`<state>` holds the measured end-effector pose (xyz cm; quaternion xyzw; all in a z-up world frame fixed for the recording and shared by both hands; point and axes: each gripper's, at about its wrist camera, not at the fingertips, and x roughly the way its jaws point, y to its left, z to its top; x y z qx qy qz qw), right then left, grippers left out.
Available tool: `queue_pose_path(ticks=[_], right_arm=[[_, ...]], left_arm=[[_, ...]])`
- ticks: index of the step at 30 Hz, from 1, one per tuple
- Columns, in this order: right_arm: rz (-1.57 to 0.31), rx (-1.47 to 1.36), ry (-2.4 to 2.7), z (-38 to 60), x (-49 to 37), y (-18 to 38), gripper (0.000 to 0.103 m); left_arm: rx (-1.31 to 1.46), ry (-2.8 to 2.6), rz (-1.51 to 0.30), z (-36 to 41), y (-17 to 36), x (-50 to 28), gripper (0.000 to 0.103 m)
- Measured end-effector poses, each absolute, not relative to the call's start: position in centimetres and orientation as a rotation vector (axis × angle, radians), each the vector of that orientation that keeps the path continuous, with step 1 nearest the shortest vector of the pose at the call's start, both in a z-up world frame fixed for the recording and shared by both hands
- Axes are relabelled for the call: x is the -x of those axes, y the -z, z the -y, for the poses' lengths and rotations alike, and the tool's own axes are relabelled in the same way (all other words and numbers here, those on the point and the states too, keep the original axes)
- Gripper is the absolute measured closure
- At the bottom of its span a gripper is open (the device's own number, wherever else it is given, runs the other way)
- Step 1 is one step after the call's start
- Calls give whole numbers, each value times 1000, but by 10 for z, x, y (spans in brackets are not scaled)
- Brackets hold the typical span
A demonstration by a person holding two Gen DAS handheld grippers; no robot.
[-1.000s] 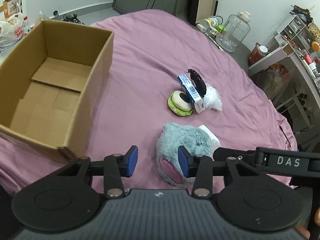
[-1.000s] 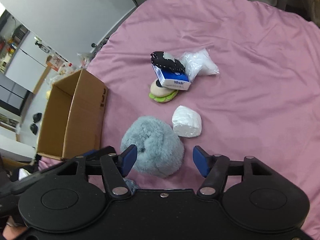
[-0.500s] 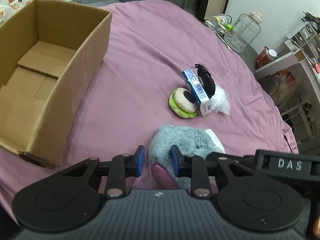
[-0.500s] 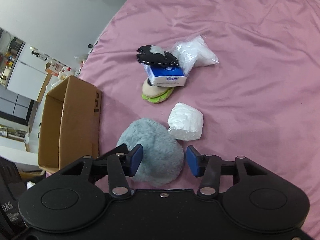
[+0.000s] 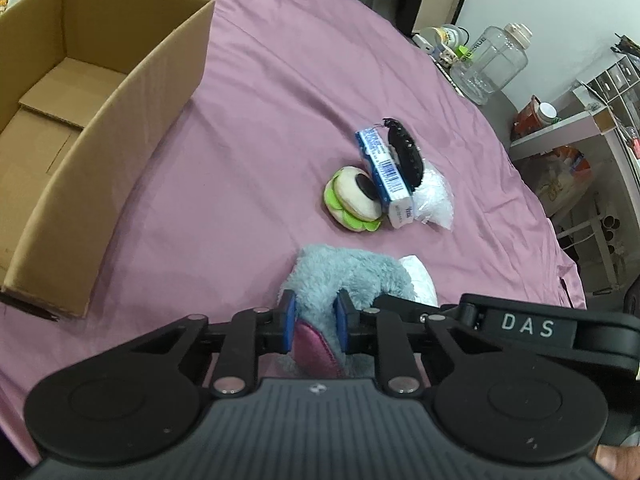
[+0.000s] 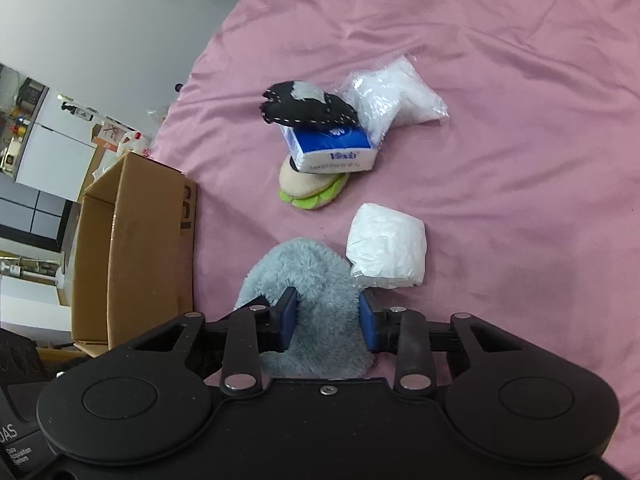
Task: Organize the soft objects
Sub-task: 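Carry the fluffy blue plush with the right tool into the cardboard box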
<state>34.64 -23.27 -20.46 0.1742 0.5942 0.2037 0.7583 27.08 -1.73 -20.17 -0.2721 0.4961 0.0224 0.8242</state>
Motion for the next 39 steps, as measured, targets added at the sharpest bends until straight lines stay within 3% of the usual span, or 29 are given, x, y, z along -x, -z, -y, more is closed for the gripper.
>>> queue_pose_path(ticks=[5, 24, 39], right_arm=[[-1250, -399, -469, 237, -342, 195, 78], [-971, -364, -558, 211, -295, 117, 81], [-856, -377, -624, 157, -279, 92, 82]], left_arm=[[576, -38, -1035, 13, 190, -268, 87], [489, -15, -853, -11, 112, -239, 88], [478, -41, -748, -67, 79, -218, 88]])
